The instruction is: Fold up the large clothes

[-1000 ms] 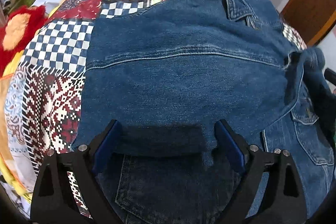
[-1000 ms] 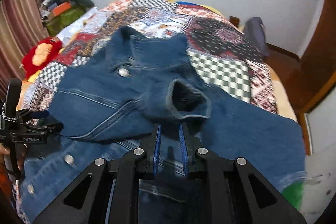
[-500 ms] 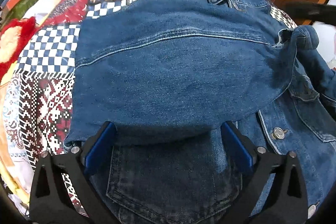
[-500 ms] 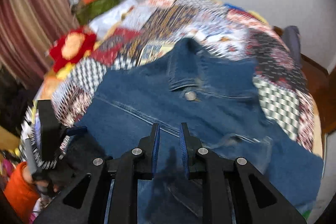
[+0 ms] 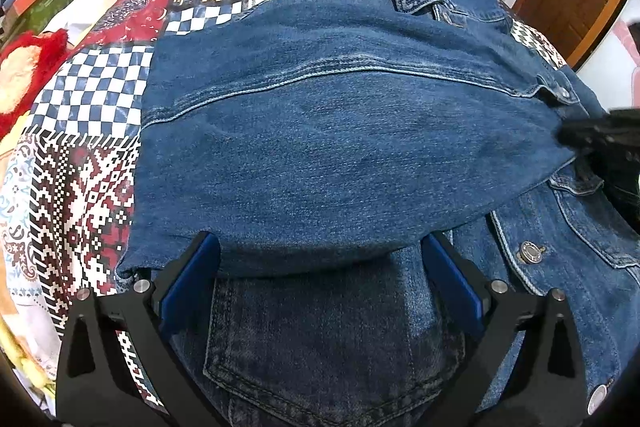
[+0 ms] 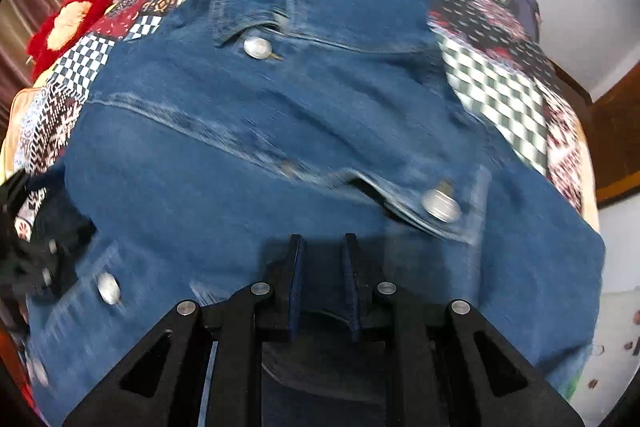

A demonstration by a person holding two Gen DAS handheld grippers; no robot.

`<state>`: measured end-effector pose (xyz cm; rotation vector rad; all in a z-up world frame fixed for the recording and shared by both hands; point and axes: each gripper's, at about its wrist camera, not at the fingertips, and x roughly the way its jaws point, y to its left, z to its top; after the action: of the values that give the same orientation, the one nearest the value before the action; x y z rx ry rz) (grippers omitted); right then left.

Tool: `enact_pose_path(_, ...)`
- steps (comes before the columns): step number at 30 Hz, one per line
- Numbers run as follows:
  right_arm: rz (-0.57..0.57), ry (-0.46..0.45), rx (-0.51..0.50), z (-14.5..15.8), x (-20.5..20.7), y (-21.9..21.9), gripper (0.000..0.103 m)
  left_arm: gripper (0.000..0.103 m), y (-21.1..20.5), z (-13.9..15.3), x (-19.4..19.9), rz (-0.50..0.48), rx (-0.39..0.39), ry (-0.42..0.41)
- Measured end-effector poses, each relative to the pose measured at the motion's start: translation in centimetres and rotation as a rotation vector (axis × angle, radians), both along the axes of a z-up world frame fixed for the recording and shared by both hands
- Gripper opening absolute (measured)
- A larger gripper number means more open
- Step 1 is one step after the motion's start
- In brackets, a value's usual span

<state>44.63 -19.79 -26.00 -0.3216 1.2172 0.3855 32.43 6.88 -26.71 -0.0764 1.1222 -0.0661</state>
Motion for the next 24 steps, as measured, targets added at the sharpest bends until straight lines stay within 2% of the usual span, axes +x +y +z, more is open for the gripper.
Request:
enact_pose_path(5, -0.004, 0.018, 0.094, 1.9, -1.8, -3.1, 0.015, 0.103, -0.2, 0.2, -0.1, 0.015, 0.021, 0.01)
enact_pose_path(7, -0.018, -0.015, 0.062, 3.2, -2.7, -3.9, 0.015, 0.103, -0.3, 0.5, 0.0, 0.022, 0.036, 0.022)
enact_pose_path(10, -0.014, -0.082, 0.073, 5.3, -3.4, -5.5, 0.015, 0.102, -0.6, 1.4, -0.2, 0.028, 0.059, 0.016)
enact_pose_path(12, -0.02, -0.137, 0.014, 5.8, -3.4, -6.6, 0.015, 0.102, -0.9, 2.3, -0.3, 0.027, 0.063, -0.002)
enact_pose_path(14, -0.021, -0.147, -0.099, 4.5, -2.8, -7.5, 0.015, 0.102, -1.3, 3.0, -0.3, 0.025, 0.069, -0.019)
enact_pose_path(16, -0.028, -0.096, -0.188, 1.4, -2.3, -9.0, 0.015, 0.102, -1.9, 4.0, -0.3, 0.017, 0.069, -0.04)
enact_pose_path(18, -0.029, -0.089, -0.149, -0.2, -2.5, -10.3, 0.015, 0.102, -2.5, 4.8, -0.1, 0.005, 0.067, -0.052)
enact_pose_path(19, -0.03, -0.115, -0.115, -0.2, -2.8, -10.9, 0.019, 0.102, -2.8, 5.2, 0.0, -0.005, 0.069, -0.06)
enact_pose_path(20, -0.034, -0.142, -0.11, 0.0, -3.2, -11.3, 0.035, 0.102, -3.3, 5.5, 0.1, -0.015, 0.074, -0.065)
enact_pose_path(21, -0.049, -0.169, -0.134, 0.2, -3.5, -11.6, 0.069, 0.102, -3.7, 5.8, 0.2, -0.027, 0.082, -0.07)
enact_pose_path(22, -0.093, -0.221, -0.2, 0.4, -3.7, -12.1, 0.087, 0.102, -4.2, 5.9, 0.4, -0.039, 0.092, -0.075)
enact_pose_path(23, -0.12, -0.253, -0.24, 0.6, -3.7, -12.5, 0.1, 0.102, -4.6, 6.1, 0.6, -0.05, 0.102, -0.079)
enact_pose_path(24, -0.123, -0.258, -0.235, 0.6, -3.8, -13.1, 0.1, 0.102, -5.2, 6.3, 0.8, -0.062, 0.111, -0.083)
